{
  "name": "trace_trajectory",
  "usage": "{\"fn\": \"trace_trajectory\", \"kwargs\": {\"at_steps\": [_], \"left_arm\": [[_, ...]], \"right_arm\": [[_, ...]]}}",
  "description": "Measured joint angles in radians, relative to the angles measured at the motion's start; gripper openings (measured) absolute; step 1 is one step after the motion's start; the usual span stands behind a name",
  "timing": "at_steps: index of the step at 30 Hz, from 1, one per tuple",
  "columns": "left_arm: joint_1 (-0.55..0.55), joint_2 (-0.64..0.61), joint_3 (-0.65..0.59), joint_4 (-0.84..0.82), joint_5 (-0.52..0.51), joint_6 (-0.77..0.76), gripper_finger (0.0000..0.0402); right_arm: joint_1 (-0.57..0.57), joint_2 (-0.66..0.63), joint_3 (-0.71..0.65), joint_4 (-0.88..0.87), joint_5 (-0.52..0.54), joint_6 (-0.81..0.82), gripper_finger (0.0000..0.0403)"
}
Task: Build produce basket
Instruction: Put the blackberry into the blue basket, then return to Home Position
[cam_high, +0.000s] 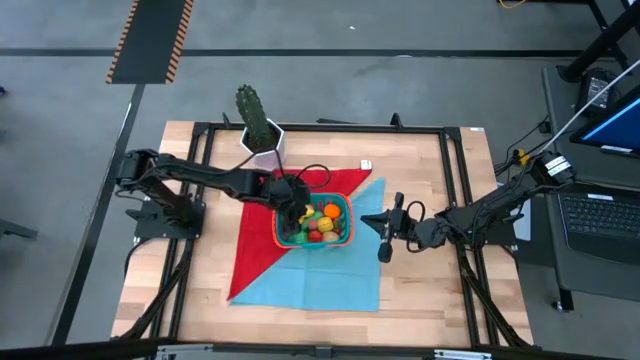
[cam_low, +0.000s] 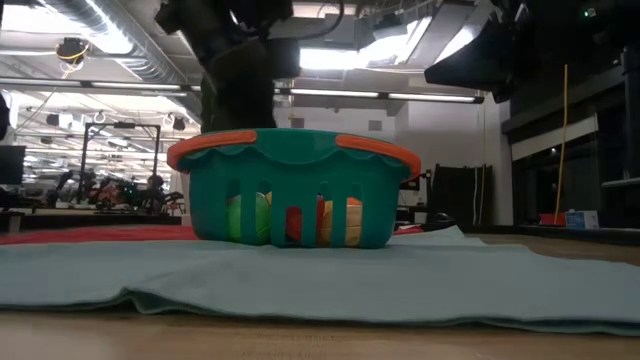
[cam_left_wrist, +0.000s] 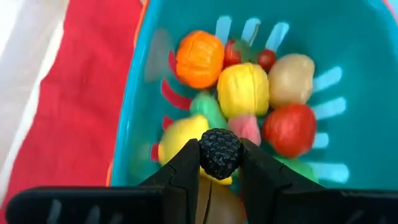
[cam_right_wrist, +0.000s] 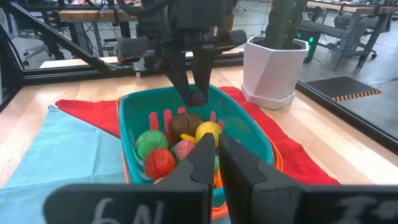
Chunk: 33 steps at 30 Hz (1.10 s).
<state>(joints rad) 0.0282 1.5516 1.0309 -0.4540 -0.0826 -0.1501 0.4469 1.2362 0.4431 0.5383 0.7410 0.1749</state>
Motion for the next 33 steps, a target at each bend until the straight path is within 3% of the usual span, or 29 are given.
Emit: {"fn": "trace_trajectory", "kwargs": {"at_steps": [14,33], "left_arm": [[0.003,0.041,0.000,-0.005,-0.019,0.003,0.0091],[0.002,0.041,0.000,0.005,-0.061,0.017,0.0151]], "right_arm": [[0.000,0.000,-0.001,-0.022,0.000,0.004,0.0026],[0.001,0.000,-0.001,-0.036,0.000,0.006,0.0026]]}}
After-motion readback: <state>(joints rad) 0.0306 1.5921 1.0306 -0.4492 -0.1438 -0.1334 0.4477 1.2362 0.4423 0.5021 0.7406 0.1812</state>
